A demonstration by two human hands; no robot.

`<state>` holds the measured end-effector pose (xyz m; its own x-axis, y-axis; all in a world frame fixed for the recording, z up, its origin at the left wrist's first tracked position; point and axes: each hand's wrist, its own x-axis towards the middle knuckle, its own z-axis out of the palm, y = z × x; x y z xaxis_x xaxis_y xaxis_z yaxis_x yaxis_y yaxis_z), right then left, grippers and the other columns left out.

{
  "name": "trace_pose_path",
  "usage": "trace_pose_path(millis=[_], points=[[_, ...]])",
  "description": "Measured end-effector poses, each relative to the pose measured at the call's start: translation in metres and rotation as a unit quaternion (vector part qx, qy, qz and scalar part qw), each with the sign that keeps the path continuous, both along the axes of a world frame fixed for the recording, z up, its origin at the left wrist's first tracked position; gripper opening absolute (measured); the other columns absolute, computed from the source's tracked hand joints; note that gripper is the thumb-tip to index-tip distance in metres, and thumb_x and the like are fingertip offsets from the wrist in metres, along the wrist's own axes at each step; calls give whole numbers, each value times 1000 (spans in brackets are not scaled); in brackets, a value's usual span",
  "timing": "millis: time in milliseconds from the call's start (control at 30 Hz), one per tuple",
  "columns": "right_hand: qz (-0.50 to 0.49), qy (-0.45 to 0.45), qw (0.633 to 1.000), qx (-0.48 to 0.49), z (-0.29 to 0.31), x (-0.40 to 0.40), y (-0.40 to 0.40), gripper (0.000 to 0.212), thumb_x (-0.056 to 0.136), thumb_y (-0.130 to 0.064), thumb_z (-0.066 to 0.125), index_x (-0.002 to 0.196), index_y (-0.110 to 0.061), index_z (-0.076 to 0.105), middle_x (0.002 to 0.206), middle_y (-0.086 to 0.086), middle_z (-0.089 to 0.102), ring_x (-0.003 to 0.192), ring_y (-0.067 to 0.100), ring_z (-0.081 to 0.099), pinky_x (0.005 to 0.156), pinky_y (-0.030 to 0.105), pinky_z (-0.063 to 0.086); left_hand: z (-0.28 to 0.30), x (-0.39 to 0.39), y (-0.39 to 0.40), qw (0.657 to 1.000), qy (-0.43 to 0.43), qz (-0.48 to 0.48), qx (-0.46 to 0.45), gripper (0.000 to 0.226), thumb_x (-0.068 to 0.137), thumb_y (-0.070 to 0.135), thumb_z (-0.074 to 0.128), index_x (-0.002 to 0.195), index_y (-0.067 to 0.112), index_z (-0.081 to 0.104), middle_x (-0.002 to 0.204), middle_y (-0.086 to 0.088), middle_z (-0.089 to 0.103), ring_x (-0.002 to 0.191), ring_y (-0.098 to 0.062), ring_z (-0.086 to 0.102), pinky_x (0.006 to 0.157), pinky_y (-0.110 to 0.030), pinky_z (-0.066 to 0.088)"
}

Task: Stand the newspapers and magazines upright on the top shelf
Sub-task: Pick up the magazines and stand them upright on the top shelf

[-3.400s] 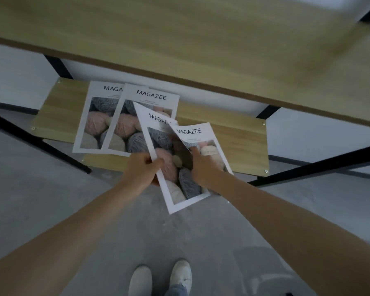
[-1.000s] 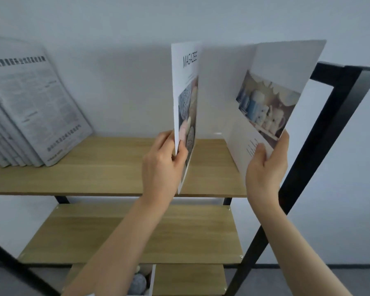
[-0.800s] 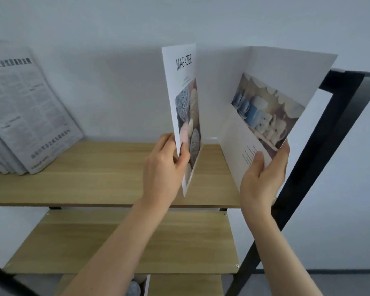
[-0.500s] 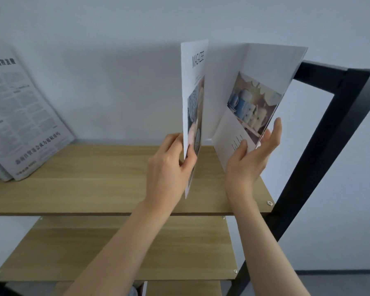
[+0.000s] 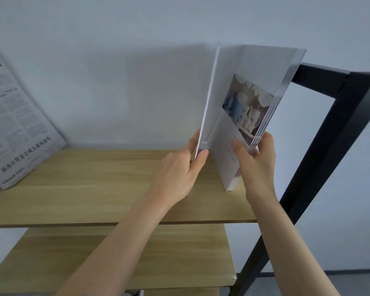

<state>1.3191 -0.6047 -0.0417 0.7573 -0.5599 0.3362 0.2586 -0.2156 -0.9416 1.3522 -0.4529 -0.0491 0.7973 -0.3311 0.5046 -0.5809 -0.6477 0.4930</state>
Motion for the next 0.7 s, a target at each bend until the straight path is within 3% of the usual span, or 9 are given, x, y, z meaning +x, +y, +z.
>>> trace_pose_path(millis=[33,133,233,300,367,433,567,700], points=[[11,-4,1000,4,2,-4,1,49,89,-32,62,132,-20,41,127,-3,55,113,15,57,91,38,53,0,2,-2,1000,14,-16,4,50,99,48,33,145,30,35,49,-1,50,45,-12,51,46,-24,35],[16,-40,999,33,12,-14,3,43,96,-33,52,135,-30,36,133,-16,43,112,-4,47,93,19,42,0,6,-13,998,29,-48,18,55,97,53,34,150,42,21,54,-4,50,56,-21,56,55,-33,34],[7,-59,996,60,22,-18,1,37,99,-35,43,136,-29,40,139,-8,47,120,4,49,104,33,42,7,4,-26,995,44,-82,34,57,98,50,38,150,44,16,72,-3,56,70,-20,58,60,-34,31],[8,-55,997,59,25,-18,1,39,99,-38,40,137,-29,41,138,-4,49,123,10,49,106,42,42,10,3,-35,992,66,-104,16,60,97,49,42,150,45,15,87,-3,58,79,-17,58,65,-34,39],[18,-54,996,67,27,-18,1,36,100,-36,39,135,-28,43,134,-4,52,121,9,52,105,43,44,8,5,-43,988,95,-121,-4,67,91,57,46,149,50,12,97,-16,66,84,-22,66,81,-36,53],[25,-52,996,70,28,-19,0,33,100,-36,39,132,-28,45,129,-6,55,119,10,54,102,43,47,4,6,-50,980,120,-154,-29,79,81,66,52,146,56,8,114,-10,70,95,-24,69,87,-43,55],[31,-51,996,73,29,-20,0,30,101,-40,35,127,-30,46,121,-12,55,117,11,54,101,42,47,0,9,-57,965,168,-192,-66,96,64,66,64,142,61,9,140,1,55,122,-19,57,96,-43,52],[28,-42,996,67,32,-22,1,31,101,-40,35,128,-28,45,121,-11,55,115,10,54,99,38,48,0,16,-56,962,180,-193,-70,102,65,56,74,144,59,9,148,6,46,128,-19,51,97,-45,51]])
